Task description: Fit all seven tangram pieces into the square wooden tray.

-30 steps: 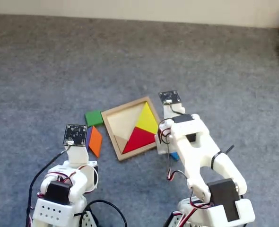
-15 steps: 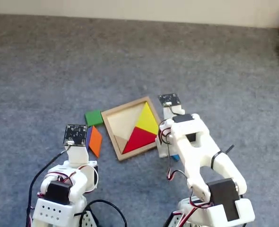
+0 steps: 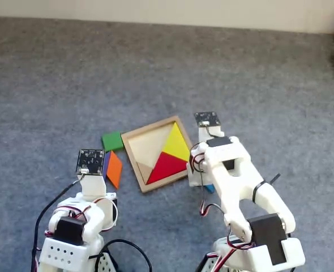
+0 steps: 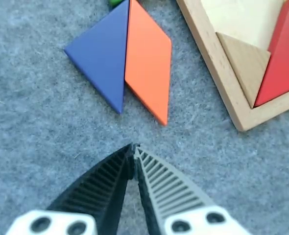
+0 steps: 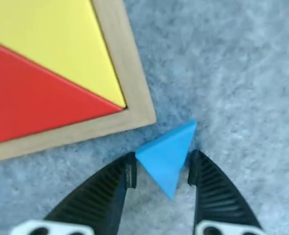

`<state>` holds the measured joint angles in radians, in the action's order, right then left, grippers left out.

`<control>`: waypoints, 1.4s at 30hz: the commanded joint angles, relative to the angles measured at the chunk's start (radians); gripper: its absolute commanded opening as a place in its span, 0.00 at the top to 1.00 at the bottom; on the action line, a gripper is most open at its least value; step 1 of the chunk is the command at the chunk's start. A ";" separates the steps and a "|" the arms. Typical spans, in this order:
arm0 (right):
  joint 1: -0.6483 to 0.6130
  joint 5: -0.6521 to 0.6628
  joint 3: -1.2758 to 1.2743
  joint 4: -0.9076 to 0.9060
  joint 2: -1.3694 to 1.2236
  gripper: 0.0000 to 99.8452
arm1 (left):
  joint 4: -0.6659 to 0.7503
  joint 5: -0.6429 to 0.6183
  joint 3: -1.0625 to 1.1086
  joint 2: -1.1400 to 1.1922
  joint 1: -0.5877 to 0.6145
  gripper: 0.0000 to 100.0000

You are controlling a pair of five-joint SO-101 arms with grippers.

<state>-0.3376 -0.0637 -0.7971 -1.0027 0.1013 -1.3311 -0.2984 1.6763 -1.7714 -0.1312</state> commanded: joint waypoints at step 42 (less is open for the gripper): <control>-0.036 -0.133 0.082 0.047 -0.008 0.77 | -0.005 0.002 0.021 -0.042 0.010 0.99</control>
<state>-0.3636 -0.1880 -0.7572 -0.9950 0.0936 -1.3311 -0.2984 1.6763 -1.7714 -0.1312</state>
